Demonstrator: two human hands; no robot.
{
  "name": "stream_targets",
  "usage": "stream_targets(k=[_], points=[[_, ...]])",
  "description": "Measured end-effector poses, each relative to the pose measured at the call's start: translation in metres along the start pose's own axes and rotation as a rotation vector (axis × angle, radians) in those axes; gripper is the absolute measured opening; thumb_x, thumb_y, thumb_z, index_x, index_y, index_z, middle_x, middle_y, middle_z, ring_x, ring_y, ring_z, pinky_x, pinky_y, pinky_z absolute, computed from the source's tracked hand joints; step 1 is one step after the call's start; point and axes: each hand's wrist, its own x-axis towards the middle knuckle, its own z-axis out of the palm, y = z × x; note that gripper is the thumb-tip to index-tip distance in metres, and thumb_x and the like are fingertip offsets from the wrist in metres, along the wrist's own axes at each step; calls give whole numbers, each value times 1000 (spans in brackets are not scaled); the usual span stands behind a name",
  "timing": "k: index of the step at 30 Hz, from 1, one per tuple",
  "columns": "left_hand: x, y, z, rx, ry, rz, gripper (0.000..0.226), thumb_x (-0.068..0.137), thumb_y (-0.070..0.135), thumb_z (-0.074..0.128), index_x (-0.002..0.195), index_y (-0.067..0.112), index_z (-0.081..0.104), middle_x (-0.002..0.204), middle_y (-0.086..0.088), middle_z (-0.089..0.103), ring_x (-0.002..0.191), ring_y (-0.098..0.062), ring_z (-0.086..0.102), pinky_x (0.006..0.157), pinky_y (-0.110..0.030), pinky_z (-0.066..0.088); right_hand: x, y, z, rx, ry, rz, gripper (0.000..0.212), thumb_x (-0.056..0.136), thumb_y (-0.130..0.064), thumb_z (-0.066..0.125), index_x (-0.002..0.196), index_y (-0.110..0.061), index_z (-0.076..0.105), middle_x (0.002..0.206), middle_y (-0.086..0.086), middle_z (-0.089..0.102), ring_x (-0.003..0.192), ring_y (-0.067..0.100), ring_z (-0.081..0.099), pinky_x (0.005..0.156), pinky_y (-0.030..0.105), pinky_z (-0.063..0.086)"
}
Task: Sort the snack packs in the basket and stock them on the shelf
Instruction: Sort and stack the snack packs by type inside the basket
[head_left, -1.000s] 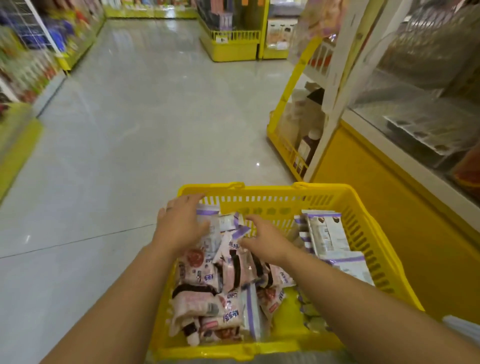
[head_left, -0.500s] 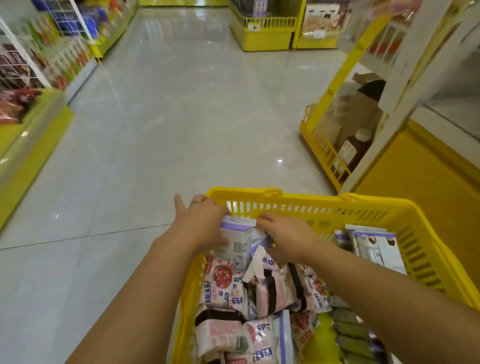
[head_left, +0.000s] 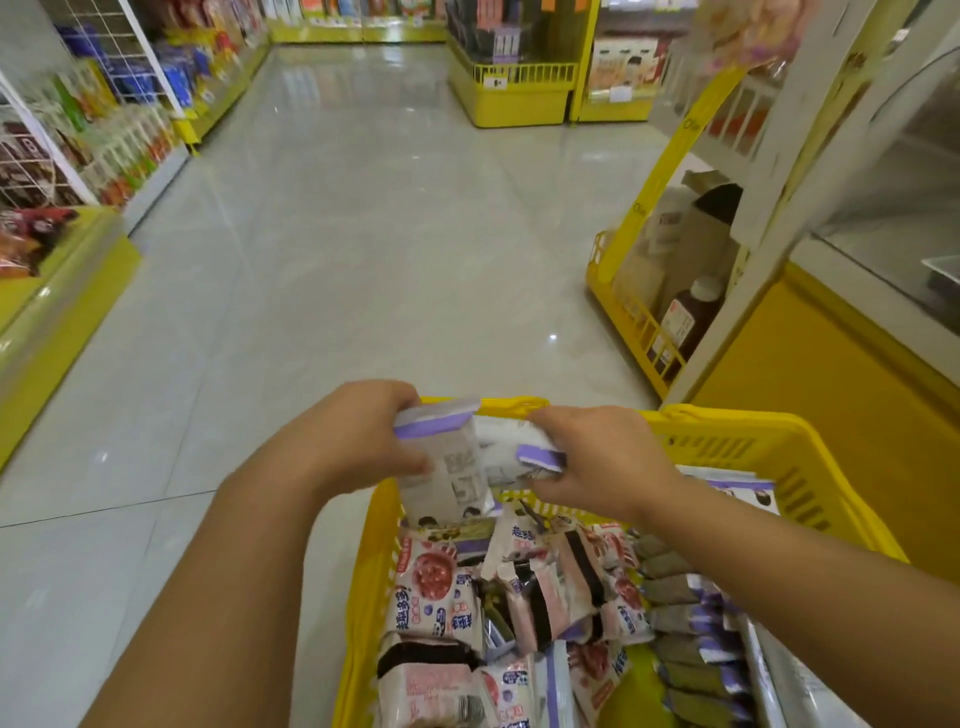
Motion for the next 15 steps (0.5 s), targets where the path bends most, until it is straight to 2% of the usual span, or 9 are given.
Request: stream_targets(k=[3, 5, 7, 10, 12, 13, 15], points=[[-4, 16, -15, -93, 73, 58, 23, 70, 30, 77, 80, 29, 57, 79, 9, 62, 68, -8, 59, 53, -26, 43, -23, 12, -31, 45, 70, 170, 55, 66, -68, 56, 110, -35, 55, 82, -6, 68, 74, 20, 63, 52, 27, 41], [-6, 30, -21, -191, 133, 121, 24, 70, 32, 78, 83, 33, 58, 78, 14, 62, 66, -3, 59, 51, -21, 40, -43, 23, -48, 102, 85, 336, 56, 66, -70, 58, 110, -37, 56, 82, -7, 63, 76, 15, 59, 58, 31, 48], [-7, 47, -20, -362, 177, 185, 27, 70, 33, 80, 89, 35, 61, 79, 17, 66, 68, 0, 63, 51, -14, 43, -66, 34, -62, 361, 92, 514, 47, 69, -64, 64, 108, -37, 59, 86, -12, 65, 79, 8, 62, 63, 34, 53], [-2, 78, -2, -715, 188, 243, 34, 71, 26, 83, 98, 33, 64, 87, 14, 70, 73, 1, 67, 62, -14, 52, -105, 47, -68, 760, 254, 750, 19, 78, -39, 71, 94, -34, 63, 84, -10, 71, 71, 1, 66, 58, 23, 52], [3, 100, 23, -1017, 158, 207, 35, 75, 18, 80, 103, 29, 62, 97, 4, 70, 81, -8, 70, 66, -24, 58, -134, 52, -62, 915, 393, 930, 6, 83, -29, 69, 83, -26, 64, 80, 1, 72, 60, 0, 63, 53, 22, 50], [7, 111, 39, -1142, 155, 161, 36, 78, 16, 78, 107, 26, 61, 102, 0, 69, 85, -12, 70, 65, -28, 59, -148, 53, -55, 983, 448, 1024, 9, 84, -29, 68, 81, -22, 65, 79, 2, 73, 58, 2, 63, 54, 26, 50], [13, 129, 72, -1337, 168, 21, 38, 82, 18, 75, 115, 23, 57, 110, -1, 67, 91, -14, 68, 62, -26, 56, -172, 54, -38, 1140, 492, 1202, 16, 83, -33, 67, 82, -17, 68, 77, -4, 74, 67, 7, 69, 64, 31, 52]])
